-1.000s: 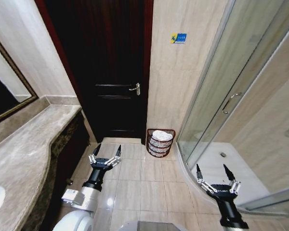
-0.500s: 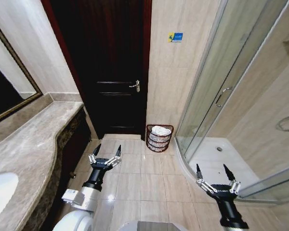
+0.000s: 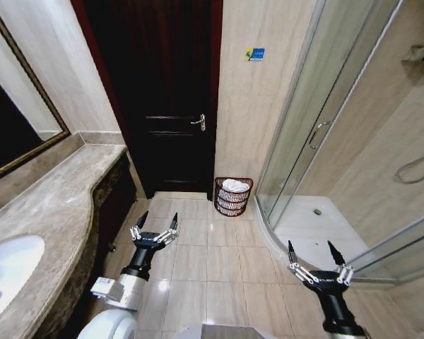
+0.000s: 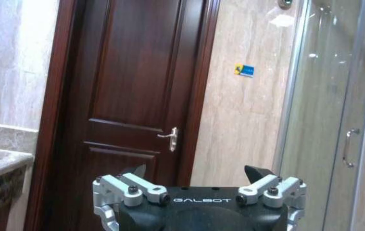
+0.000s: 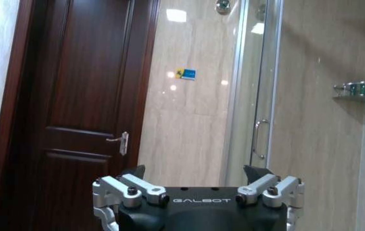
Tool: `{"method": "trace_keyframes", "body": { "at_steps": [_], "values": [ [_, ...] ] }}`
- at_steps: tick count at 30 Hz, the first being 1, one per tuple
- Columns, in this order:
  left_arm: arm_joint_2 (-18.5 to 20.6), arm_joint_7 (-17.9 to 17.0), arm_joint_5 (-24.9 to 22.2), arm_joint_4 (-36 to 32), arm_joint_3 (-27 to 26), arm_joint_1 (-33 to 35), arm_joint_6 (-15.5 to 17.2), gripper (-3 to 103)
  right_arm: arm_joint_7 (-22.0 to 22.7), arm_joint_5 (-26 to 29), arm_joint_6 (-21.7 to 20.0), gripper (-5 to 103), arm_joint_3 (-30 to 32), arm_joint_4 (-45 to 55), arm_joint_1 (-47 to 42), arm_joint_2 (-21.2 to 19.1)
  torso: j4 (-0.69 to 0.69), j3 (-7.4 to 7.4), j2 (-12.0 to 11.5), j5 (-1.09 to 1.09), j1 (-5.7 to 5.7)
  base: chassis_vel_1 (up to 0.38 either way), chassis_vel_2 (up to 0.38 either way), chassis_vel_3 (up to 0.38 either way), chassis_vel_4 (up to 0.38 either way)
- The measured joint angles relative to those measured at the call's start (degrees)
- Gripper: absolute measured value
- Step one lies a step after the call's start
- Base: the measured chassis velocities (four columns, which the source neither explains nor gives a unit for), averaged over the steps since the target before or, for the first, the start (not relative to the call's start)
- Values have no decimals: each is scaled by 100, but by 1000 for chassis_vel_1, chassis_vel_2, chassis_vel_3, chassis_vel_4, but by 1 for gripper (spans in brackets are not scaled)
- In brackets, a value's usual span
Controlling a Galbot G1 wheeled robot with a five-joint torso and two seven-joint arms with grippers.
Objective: Discard the used towel into the hamper.
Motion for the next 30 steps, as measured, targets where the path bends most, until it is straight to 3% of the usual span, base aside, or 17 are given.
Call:
{"method": "trace_keyframes", "body": {
  "at_steps": [30],
  "values": [
    [0, 0, 0, 0, 0, 0, 0, 100, 0, 0, 0, 100, 0, 0, 0, 0, 1, 1, -2, 0, 3, 3, -4, -2, 2]
  ]
}}
